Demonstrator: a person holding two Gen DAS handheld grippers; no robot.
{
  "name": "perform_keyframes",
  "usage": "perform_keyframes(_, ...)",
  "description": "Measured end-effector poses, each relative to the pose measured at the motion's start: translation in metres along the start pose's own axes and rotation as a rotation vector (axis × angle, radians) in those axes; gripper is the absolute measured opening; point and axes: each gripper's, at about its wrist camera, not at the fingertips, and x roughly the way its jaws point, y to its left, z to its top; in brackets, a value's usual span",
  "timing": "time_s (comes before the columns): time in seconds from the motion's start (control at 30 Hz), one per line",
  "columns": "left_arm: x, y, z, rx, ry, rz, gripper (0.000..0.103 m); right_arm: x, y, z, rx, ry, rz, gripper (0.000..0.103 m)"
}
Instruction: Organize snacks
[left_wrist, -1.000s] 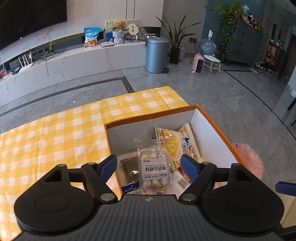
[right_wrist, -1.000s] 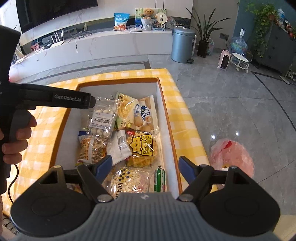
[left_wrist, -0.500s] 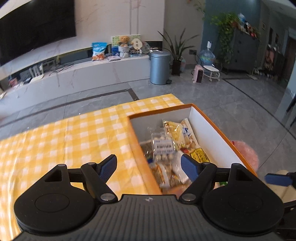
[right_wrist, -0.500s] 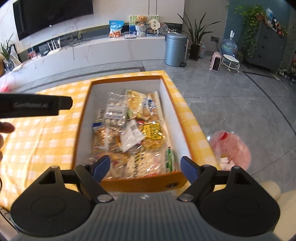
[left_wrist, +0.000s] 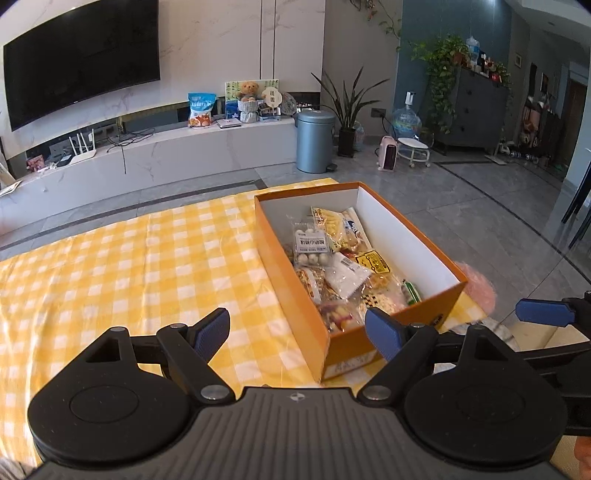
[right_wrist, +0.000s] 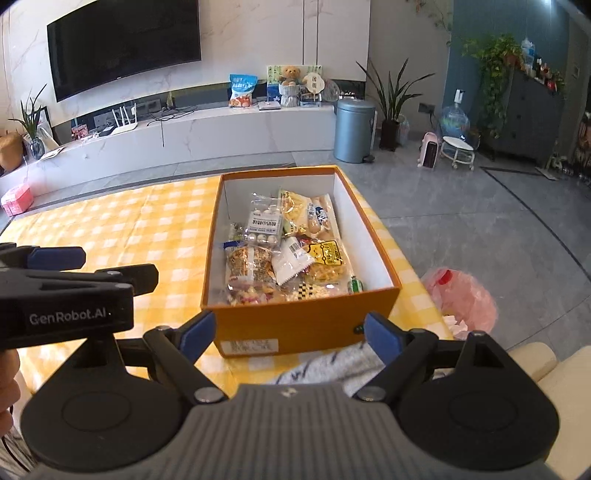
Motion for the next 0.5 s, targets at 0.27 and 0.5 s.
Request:
perform_keyframes(0.27,-0.016,-0.007,-0.019,-0.02,0.002,0.017,0.097,-0.016,-0.002,-0.022,0.033,-0.008,0.003,0.086)
perform_keyframes(0.5,-0.017,-0.006,-0.017,-0.047,0.017,0.02,0.097,-0.015,0.001,-0.02,0.029,-0.021,0.02,0.086)
